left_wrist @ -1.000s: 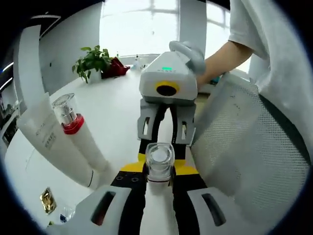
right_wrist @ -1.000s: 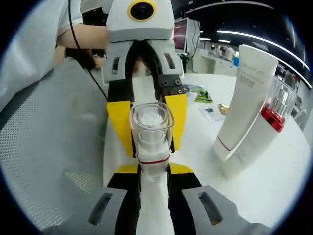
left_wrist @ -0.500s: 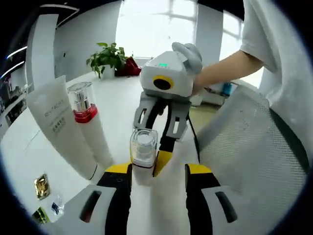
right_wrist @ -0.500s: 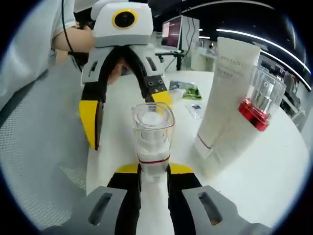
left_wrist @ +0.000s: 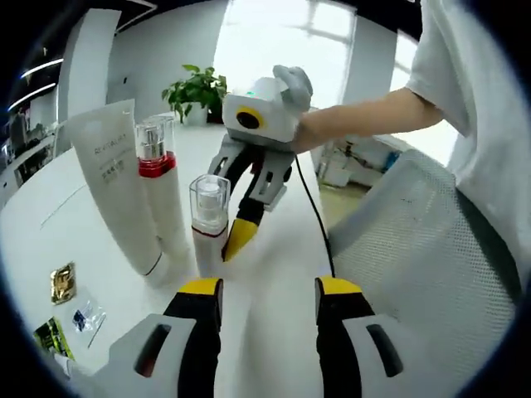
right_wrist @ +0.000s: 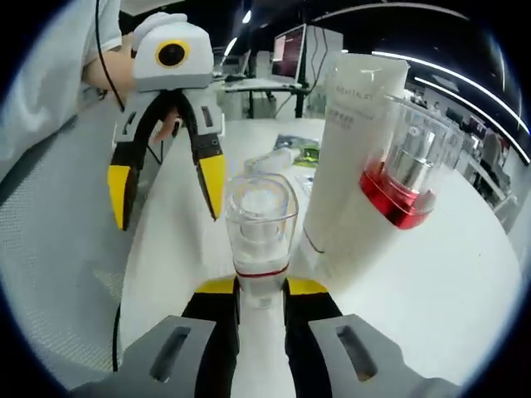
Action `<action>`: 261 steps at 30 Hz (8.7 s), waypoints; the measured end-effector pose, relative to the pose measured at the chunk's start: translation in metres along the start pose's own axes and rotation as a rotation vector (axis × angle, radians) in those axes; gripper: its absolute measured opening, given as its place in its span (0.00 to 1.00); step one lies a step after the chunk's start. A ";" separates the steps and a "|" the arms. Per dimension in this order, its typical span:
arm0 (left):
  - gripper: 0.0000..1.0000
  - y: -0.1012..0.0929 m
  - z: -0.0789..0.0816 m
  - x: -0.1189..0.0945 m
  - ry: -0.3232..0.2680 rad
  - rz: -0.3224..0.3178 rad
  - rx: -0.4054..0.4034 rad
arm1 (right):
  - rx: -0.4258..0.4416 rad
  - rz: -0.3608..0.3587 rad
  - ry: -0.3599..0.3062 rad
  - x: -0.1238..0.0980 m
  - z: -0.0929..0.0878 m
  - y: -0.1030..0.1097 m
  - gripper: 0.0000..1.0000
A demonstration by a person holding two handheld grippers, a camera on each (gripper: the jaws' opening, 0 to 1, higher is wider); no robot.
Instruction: Arrange the skincare products in the storage area until every visible bottle or jar stands upright without overlapping.
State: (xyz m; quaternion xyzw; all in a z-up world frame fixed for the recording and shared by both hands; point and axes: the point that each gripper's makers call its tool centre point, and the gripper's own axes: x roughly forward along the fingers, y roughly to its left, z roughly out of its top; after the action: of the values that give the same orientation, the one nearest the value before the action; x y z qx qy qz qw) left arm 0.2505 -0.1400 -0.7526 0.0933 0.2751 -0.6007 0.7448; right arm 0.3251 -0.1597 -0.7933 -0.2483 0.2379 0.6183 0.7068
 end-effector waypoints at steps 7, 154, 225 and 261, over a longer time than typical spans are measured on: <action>0.36 0.003 0.003 -0.001 -0.032 0.007 -0.039 | 0.015 0.021 -0.013 0.001 -0.002 -0.008 0.19; 0.75 0.105 -0.097 -0.125 0.136 0.778 -0.665 | 0.556 -0.361 -0.191 -0.079 0.038 0.079 0.99; 0.17 0.124 -0.099 -0.136 0.021 0.645 -0.994 | 0.572 -0.301 -0.240 -0.076 0.049 0.084 0.90; 0.17 -0.078 0.082 -0.125 -0.508 -0.169 -0.467 | 0.622 0.164 -0.909 -0.098 0.217 0.105 0.33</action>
State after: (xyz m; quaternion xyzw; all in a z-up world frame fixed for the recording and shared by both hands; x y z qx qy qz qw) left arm 0.1853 -0.0935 -0.6042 -0.2547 0.2179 -0.5851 0.7384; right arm 0.2152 -0.0821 -0.5699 0.2831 0.0988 0.6166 0.7279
